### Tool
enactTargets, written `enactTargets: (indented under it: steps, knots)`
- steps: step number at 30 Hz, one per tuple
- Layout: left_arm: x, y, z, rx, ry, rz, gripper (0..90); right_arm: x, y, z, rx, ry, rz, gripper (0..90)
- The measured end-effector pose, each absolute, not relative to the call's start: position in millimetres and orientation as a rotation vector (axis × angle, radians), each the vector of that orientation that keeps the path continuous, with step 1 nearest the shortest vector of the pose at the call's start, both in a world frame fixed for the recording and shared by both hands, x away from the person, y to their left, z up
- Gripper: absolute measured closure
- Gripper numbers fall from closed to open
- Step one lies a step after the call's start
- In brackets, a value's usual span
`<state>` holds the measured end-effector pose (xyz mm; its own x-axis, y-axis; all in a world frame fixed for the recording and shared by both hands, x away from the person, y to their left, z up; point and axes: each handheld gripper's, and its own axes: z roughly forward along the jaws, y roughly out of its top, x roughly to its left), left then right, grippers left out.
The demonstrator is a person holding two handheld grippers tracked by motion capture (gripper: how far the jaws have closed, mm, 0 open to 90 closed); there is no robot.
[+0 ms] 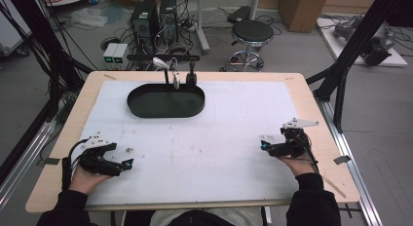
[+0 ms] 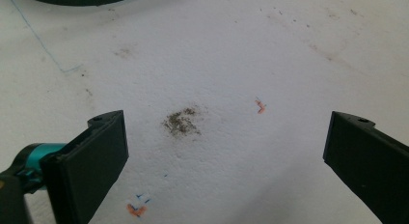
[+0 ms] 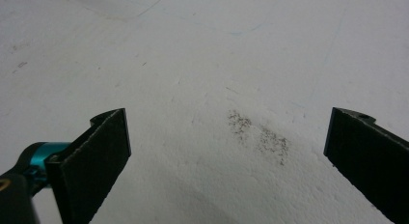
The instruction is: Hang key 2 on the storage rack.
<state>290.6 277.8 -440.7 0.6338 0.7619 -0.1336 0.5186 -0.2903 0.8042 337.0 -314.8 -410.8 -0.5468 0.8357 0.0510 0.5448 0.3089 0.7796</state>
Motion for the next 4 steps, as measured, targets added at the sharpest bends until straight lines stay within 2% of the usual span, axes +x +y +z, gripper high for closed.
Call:
enactTargets:
  steps: [4]
  knots:
    - [291.7,277.3,-441.4,1.973,1.004,0.342,2.4,332.6,-319.0,-412.3,1.249,2.201,1.103,1.7]
